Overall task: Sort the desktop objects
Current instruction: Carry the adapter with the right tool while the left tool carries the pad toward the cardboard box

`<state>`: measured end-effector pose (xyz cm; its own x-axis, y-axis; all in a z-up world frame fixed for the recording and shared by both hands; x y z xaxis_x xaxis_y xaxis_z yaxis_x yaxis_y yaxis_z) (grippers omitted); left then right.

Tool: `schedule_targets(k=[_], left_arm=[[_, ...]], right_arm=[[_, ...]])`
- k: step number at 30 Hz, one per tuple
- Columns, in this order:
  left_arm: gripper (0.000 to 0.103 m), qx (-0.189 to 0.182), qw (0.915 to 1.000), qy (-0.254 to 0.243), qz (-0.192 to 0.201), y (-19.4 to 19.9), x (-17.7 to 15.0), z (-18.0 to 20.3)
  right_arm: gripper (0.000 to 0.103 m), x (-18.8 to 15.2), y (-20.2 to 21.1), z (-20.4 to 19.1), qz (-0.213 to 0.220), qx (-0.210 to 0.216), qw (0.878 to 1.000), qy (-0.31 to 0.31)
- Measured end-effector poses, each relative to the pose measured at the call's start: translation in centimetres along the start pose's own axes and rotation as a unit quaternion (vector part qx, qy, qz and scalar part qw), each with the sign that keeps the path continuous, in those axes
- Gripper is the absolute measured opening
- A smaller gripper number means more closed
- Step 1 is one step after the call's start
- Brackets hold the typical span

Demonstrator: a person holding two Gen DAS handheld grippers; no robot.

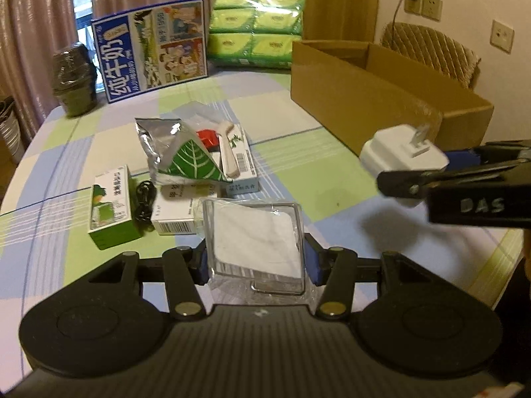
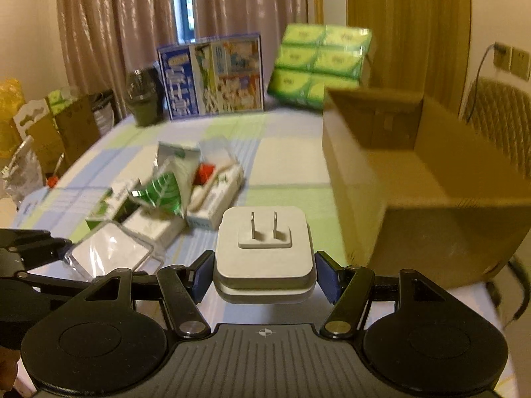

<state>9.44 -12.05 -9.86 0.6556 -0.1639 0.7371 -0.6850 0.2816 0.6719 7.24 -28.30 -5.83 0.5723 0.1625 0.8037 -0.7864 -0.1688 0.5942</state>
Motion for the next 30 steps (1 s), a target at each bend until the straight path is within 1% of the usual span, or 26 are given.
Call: schedule_targets(k=[3,5,8,12,15,18,21,27,30], left_arm=[[0.047,0.001,1.0,0.002,0.008,1.5,1.4,1.1],[0.047,-0.004,0.9999,-0.002,0.016,2.3,2.7,2.4],[0.047,-0.021,0.9993,-0.005,0.029,3.0,5.0,5.0],[0.047,-0.047,0.9978,-0.015,0.045,2.7,8.5,9.3],[0.047,-0.069,0.9959,-0.025,0.053,1.8,11.1,12.9],[0.047,-0.084,0.9942,-0.038,0.056,0.2,13.3,16.1],[0.047,-0.101,0.9926,-0.045,0.049,-2.0,14.7,18.5],[0.047,-0.115,0.9911,-0.057,0.035,-6.0,15.7,21.1],[0.047,-0.117,0.991,-0.061,0.026,-7.3,15.3,21.6]], right_arm=[[0.061,1.6,2.0,1.6,0.012,-0.005,1.0,-0.002],[0.061,2.7,3.2,3.3,0.018,-0.014,1.0,-0.002],[0.061,4.0,4.5,6.5,0.026,-0.041,0.999,0.003],[0.061,5.0,4.9,11.3,0.015,-0.067,0.998,-0.002],[0.061,5.4,4.5,14.5,0.006,-0.083,0.997,-0.006],[0.062,5.9,3.7,17.2,-0.003,-0.087,0.996,-0.011],[0.062,5.7,2.9,19.2,-0.012,-0.086,0.996,-0.021],[0.062,5.3,0.7,21.7,-0.029,-0.085,0.995,-0.03],[0.062,5.0,-0.4,22.3,-0.037,-0.086,0.995,-0.029]])
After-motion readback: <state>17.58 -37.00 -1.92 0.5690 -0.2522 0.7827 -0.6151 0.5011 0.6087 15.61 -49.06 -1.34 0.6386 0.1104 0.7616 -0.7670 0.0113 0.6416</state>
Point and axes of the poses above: each gripper's, at about its wrist camera, not at the fingertips, and y roughly against the way its jaws point, z to its right, x to its top, the point moved 7 cm from there along -y, roughly the way its jaws point, and after that the axes turned 6 degrees about y, right-handed, at the moved point
